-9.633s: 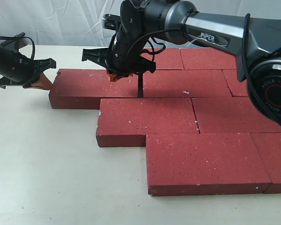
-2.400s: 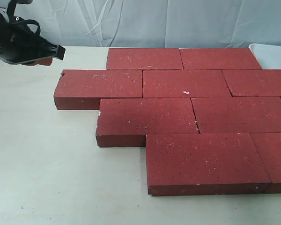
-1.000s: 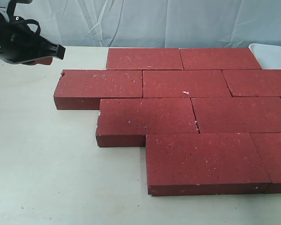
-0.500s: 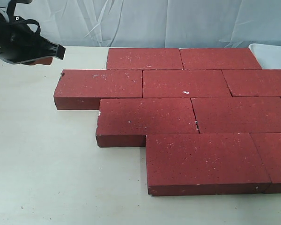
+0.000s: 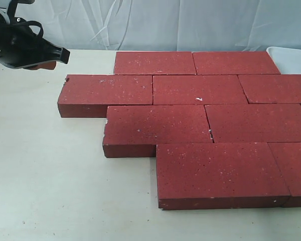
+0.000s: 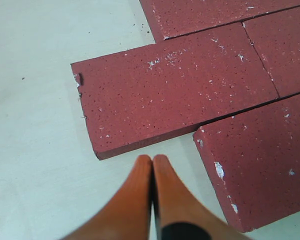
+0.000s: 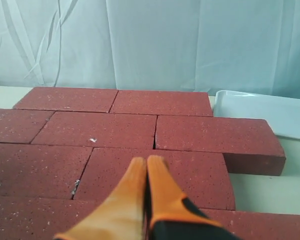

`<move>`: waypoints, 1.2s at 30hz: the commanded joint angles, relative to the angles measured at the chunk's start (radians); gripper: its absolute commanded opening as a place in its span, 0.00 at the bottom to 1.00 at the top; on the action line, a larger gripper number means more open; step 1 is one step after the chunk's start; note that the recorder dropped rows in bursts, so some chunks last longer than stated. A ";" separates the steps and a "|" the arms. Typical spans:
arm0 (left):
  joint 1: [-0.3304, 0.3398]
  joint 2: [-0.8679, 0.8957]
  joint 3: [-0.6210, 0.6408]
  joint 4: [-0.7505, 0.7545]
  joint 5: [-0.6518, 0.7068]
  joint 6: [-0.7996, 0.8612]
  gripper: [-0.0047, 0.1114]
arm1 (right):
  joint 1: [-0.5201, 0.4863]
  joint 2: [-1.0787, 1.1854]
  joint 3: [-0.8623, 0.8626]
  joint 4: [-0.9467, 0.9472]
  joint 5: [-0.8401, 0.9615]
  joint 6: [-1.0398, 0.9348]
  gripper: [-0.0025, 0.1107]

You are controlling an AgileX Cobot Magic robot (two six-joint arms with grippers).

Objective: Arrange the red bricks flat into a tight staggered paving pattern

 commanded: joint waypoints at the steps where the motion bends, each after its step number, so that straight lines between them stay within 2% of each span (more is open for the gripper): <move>1: -0.005 -0.005 0.004 0.001 -0.005 0.000 0.04 | -0.004 -0.044 0.069 -0.009 -0.037 -0.007 0.01; 3: -0.005 -0.005 0.004 0.001 -0.005 0.000 0.04 | -0.004 -0.076 0.122 -0.009 -0.037 -0.007 0.01; 6: -0.005 -0.005 0.004 0.001 -0.005 -0.002 0.04 | -0.004 -0.076 0.192 0.000 -0.174 -0.005 0.01; 12: -0.005 -0.005 0.004 0.001 -0.005 -0.002 0.04 | -0.004 -0.076 0.325 0.010 -0.191 -0.005 0.01; 22: -0.005 -0.005 0.004 0.001 -0.004 -0.002 0.04 | -0.004 -0.076 0.328 0.049 -0.219 -0.005 0.01; 25: -0.005 -0.005 0.004 0.001 -0.004 -0.002 0.04 | -0.041 -0.076 0.328 0.049 -0.218 -0.005 0.01; 31: -0.005 -0.005 0.004 0.001 -0.004 -0.002 0.04 | -0.191 -0.076 0.328 0.071 -0.215 -0.005 0.01; 36: -0.005 -0.005 0.004 0.001 -0.004 -0.002 0.04 | -0.194 -0.076 0.328 0.071 -0.215 -0.005 0.01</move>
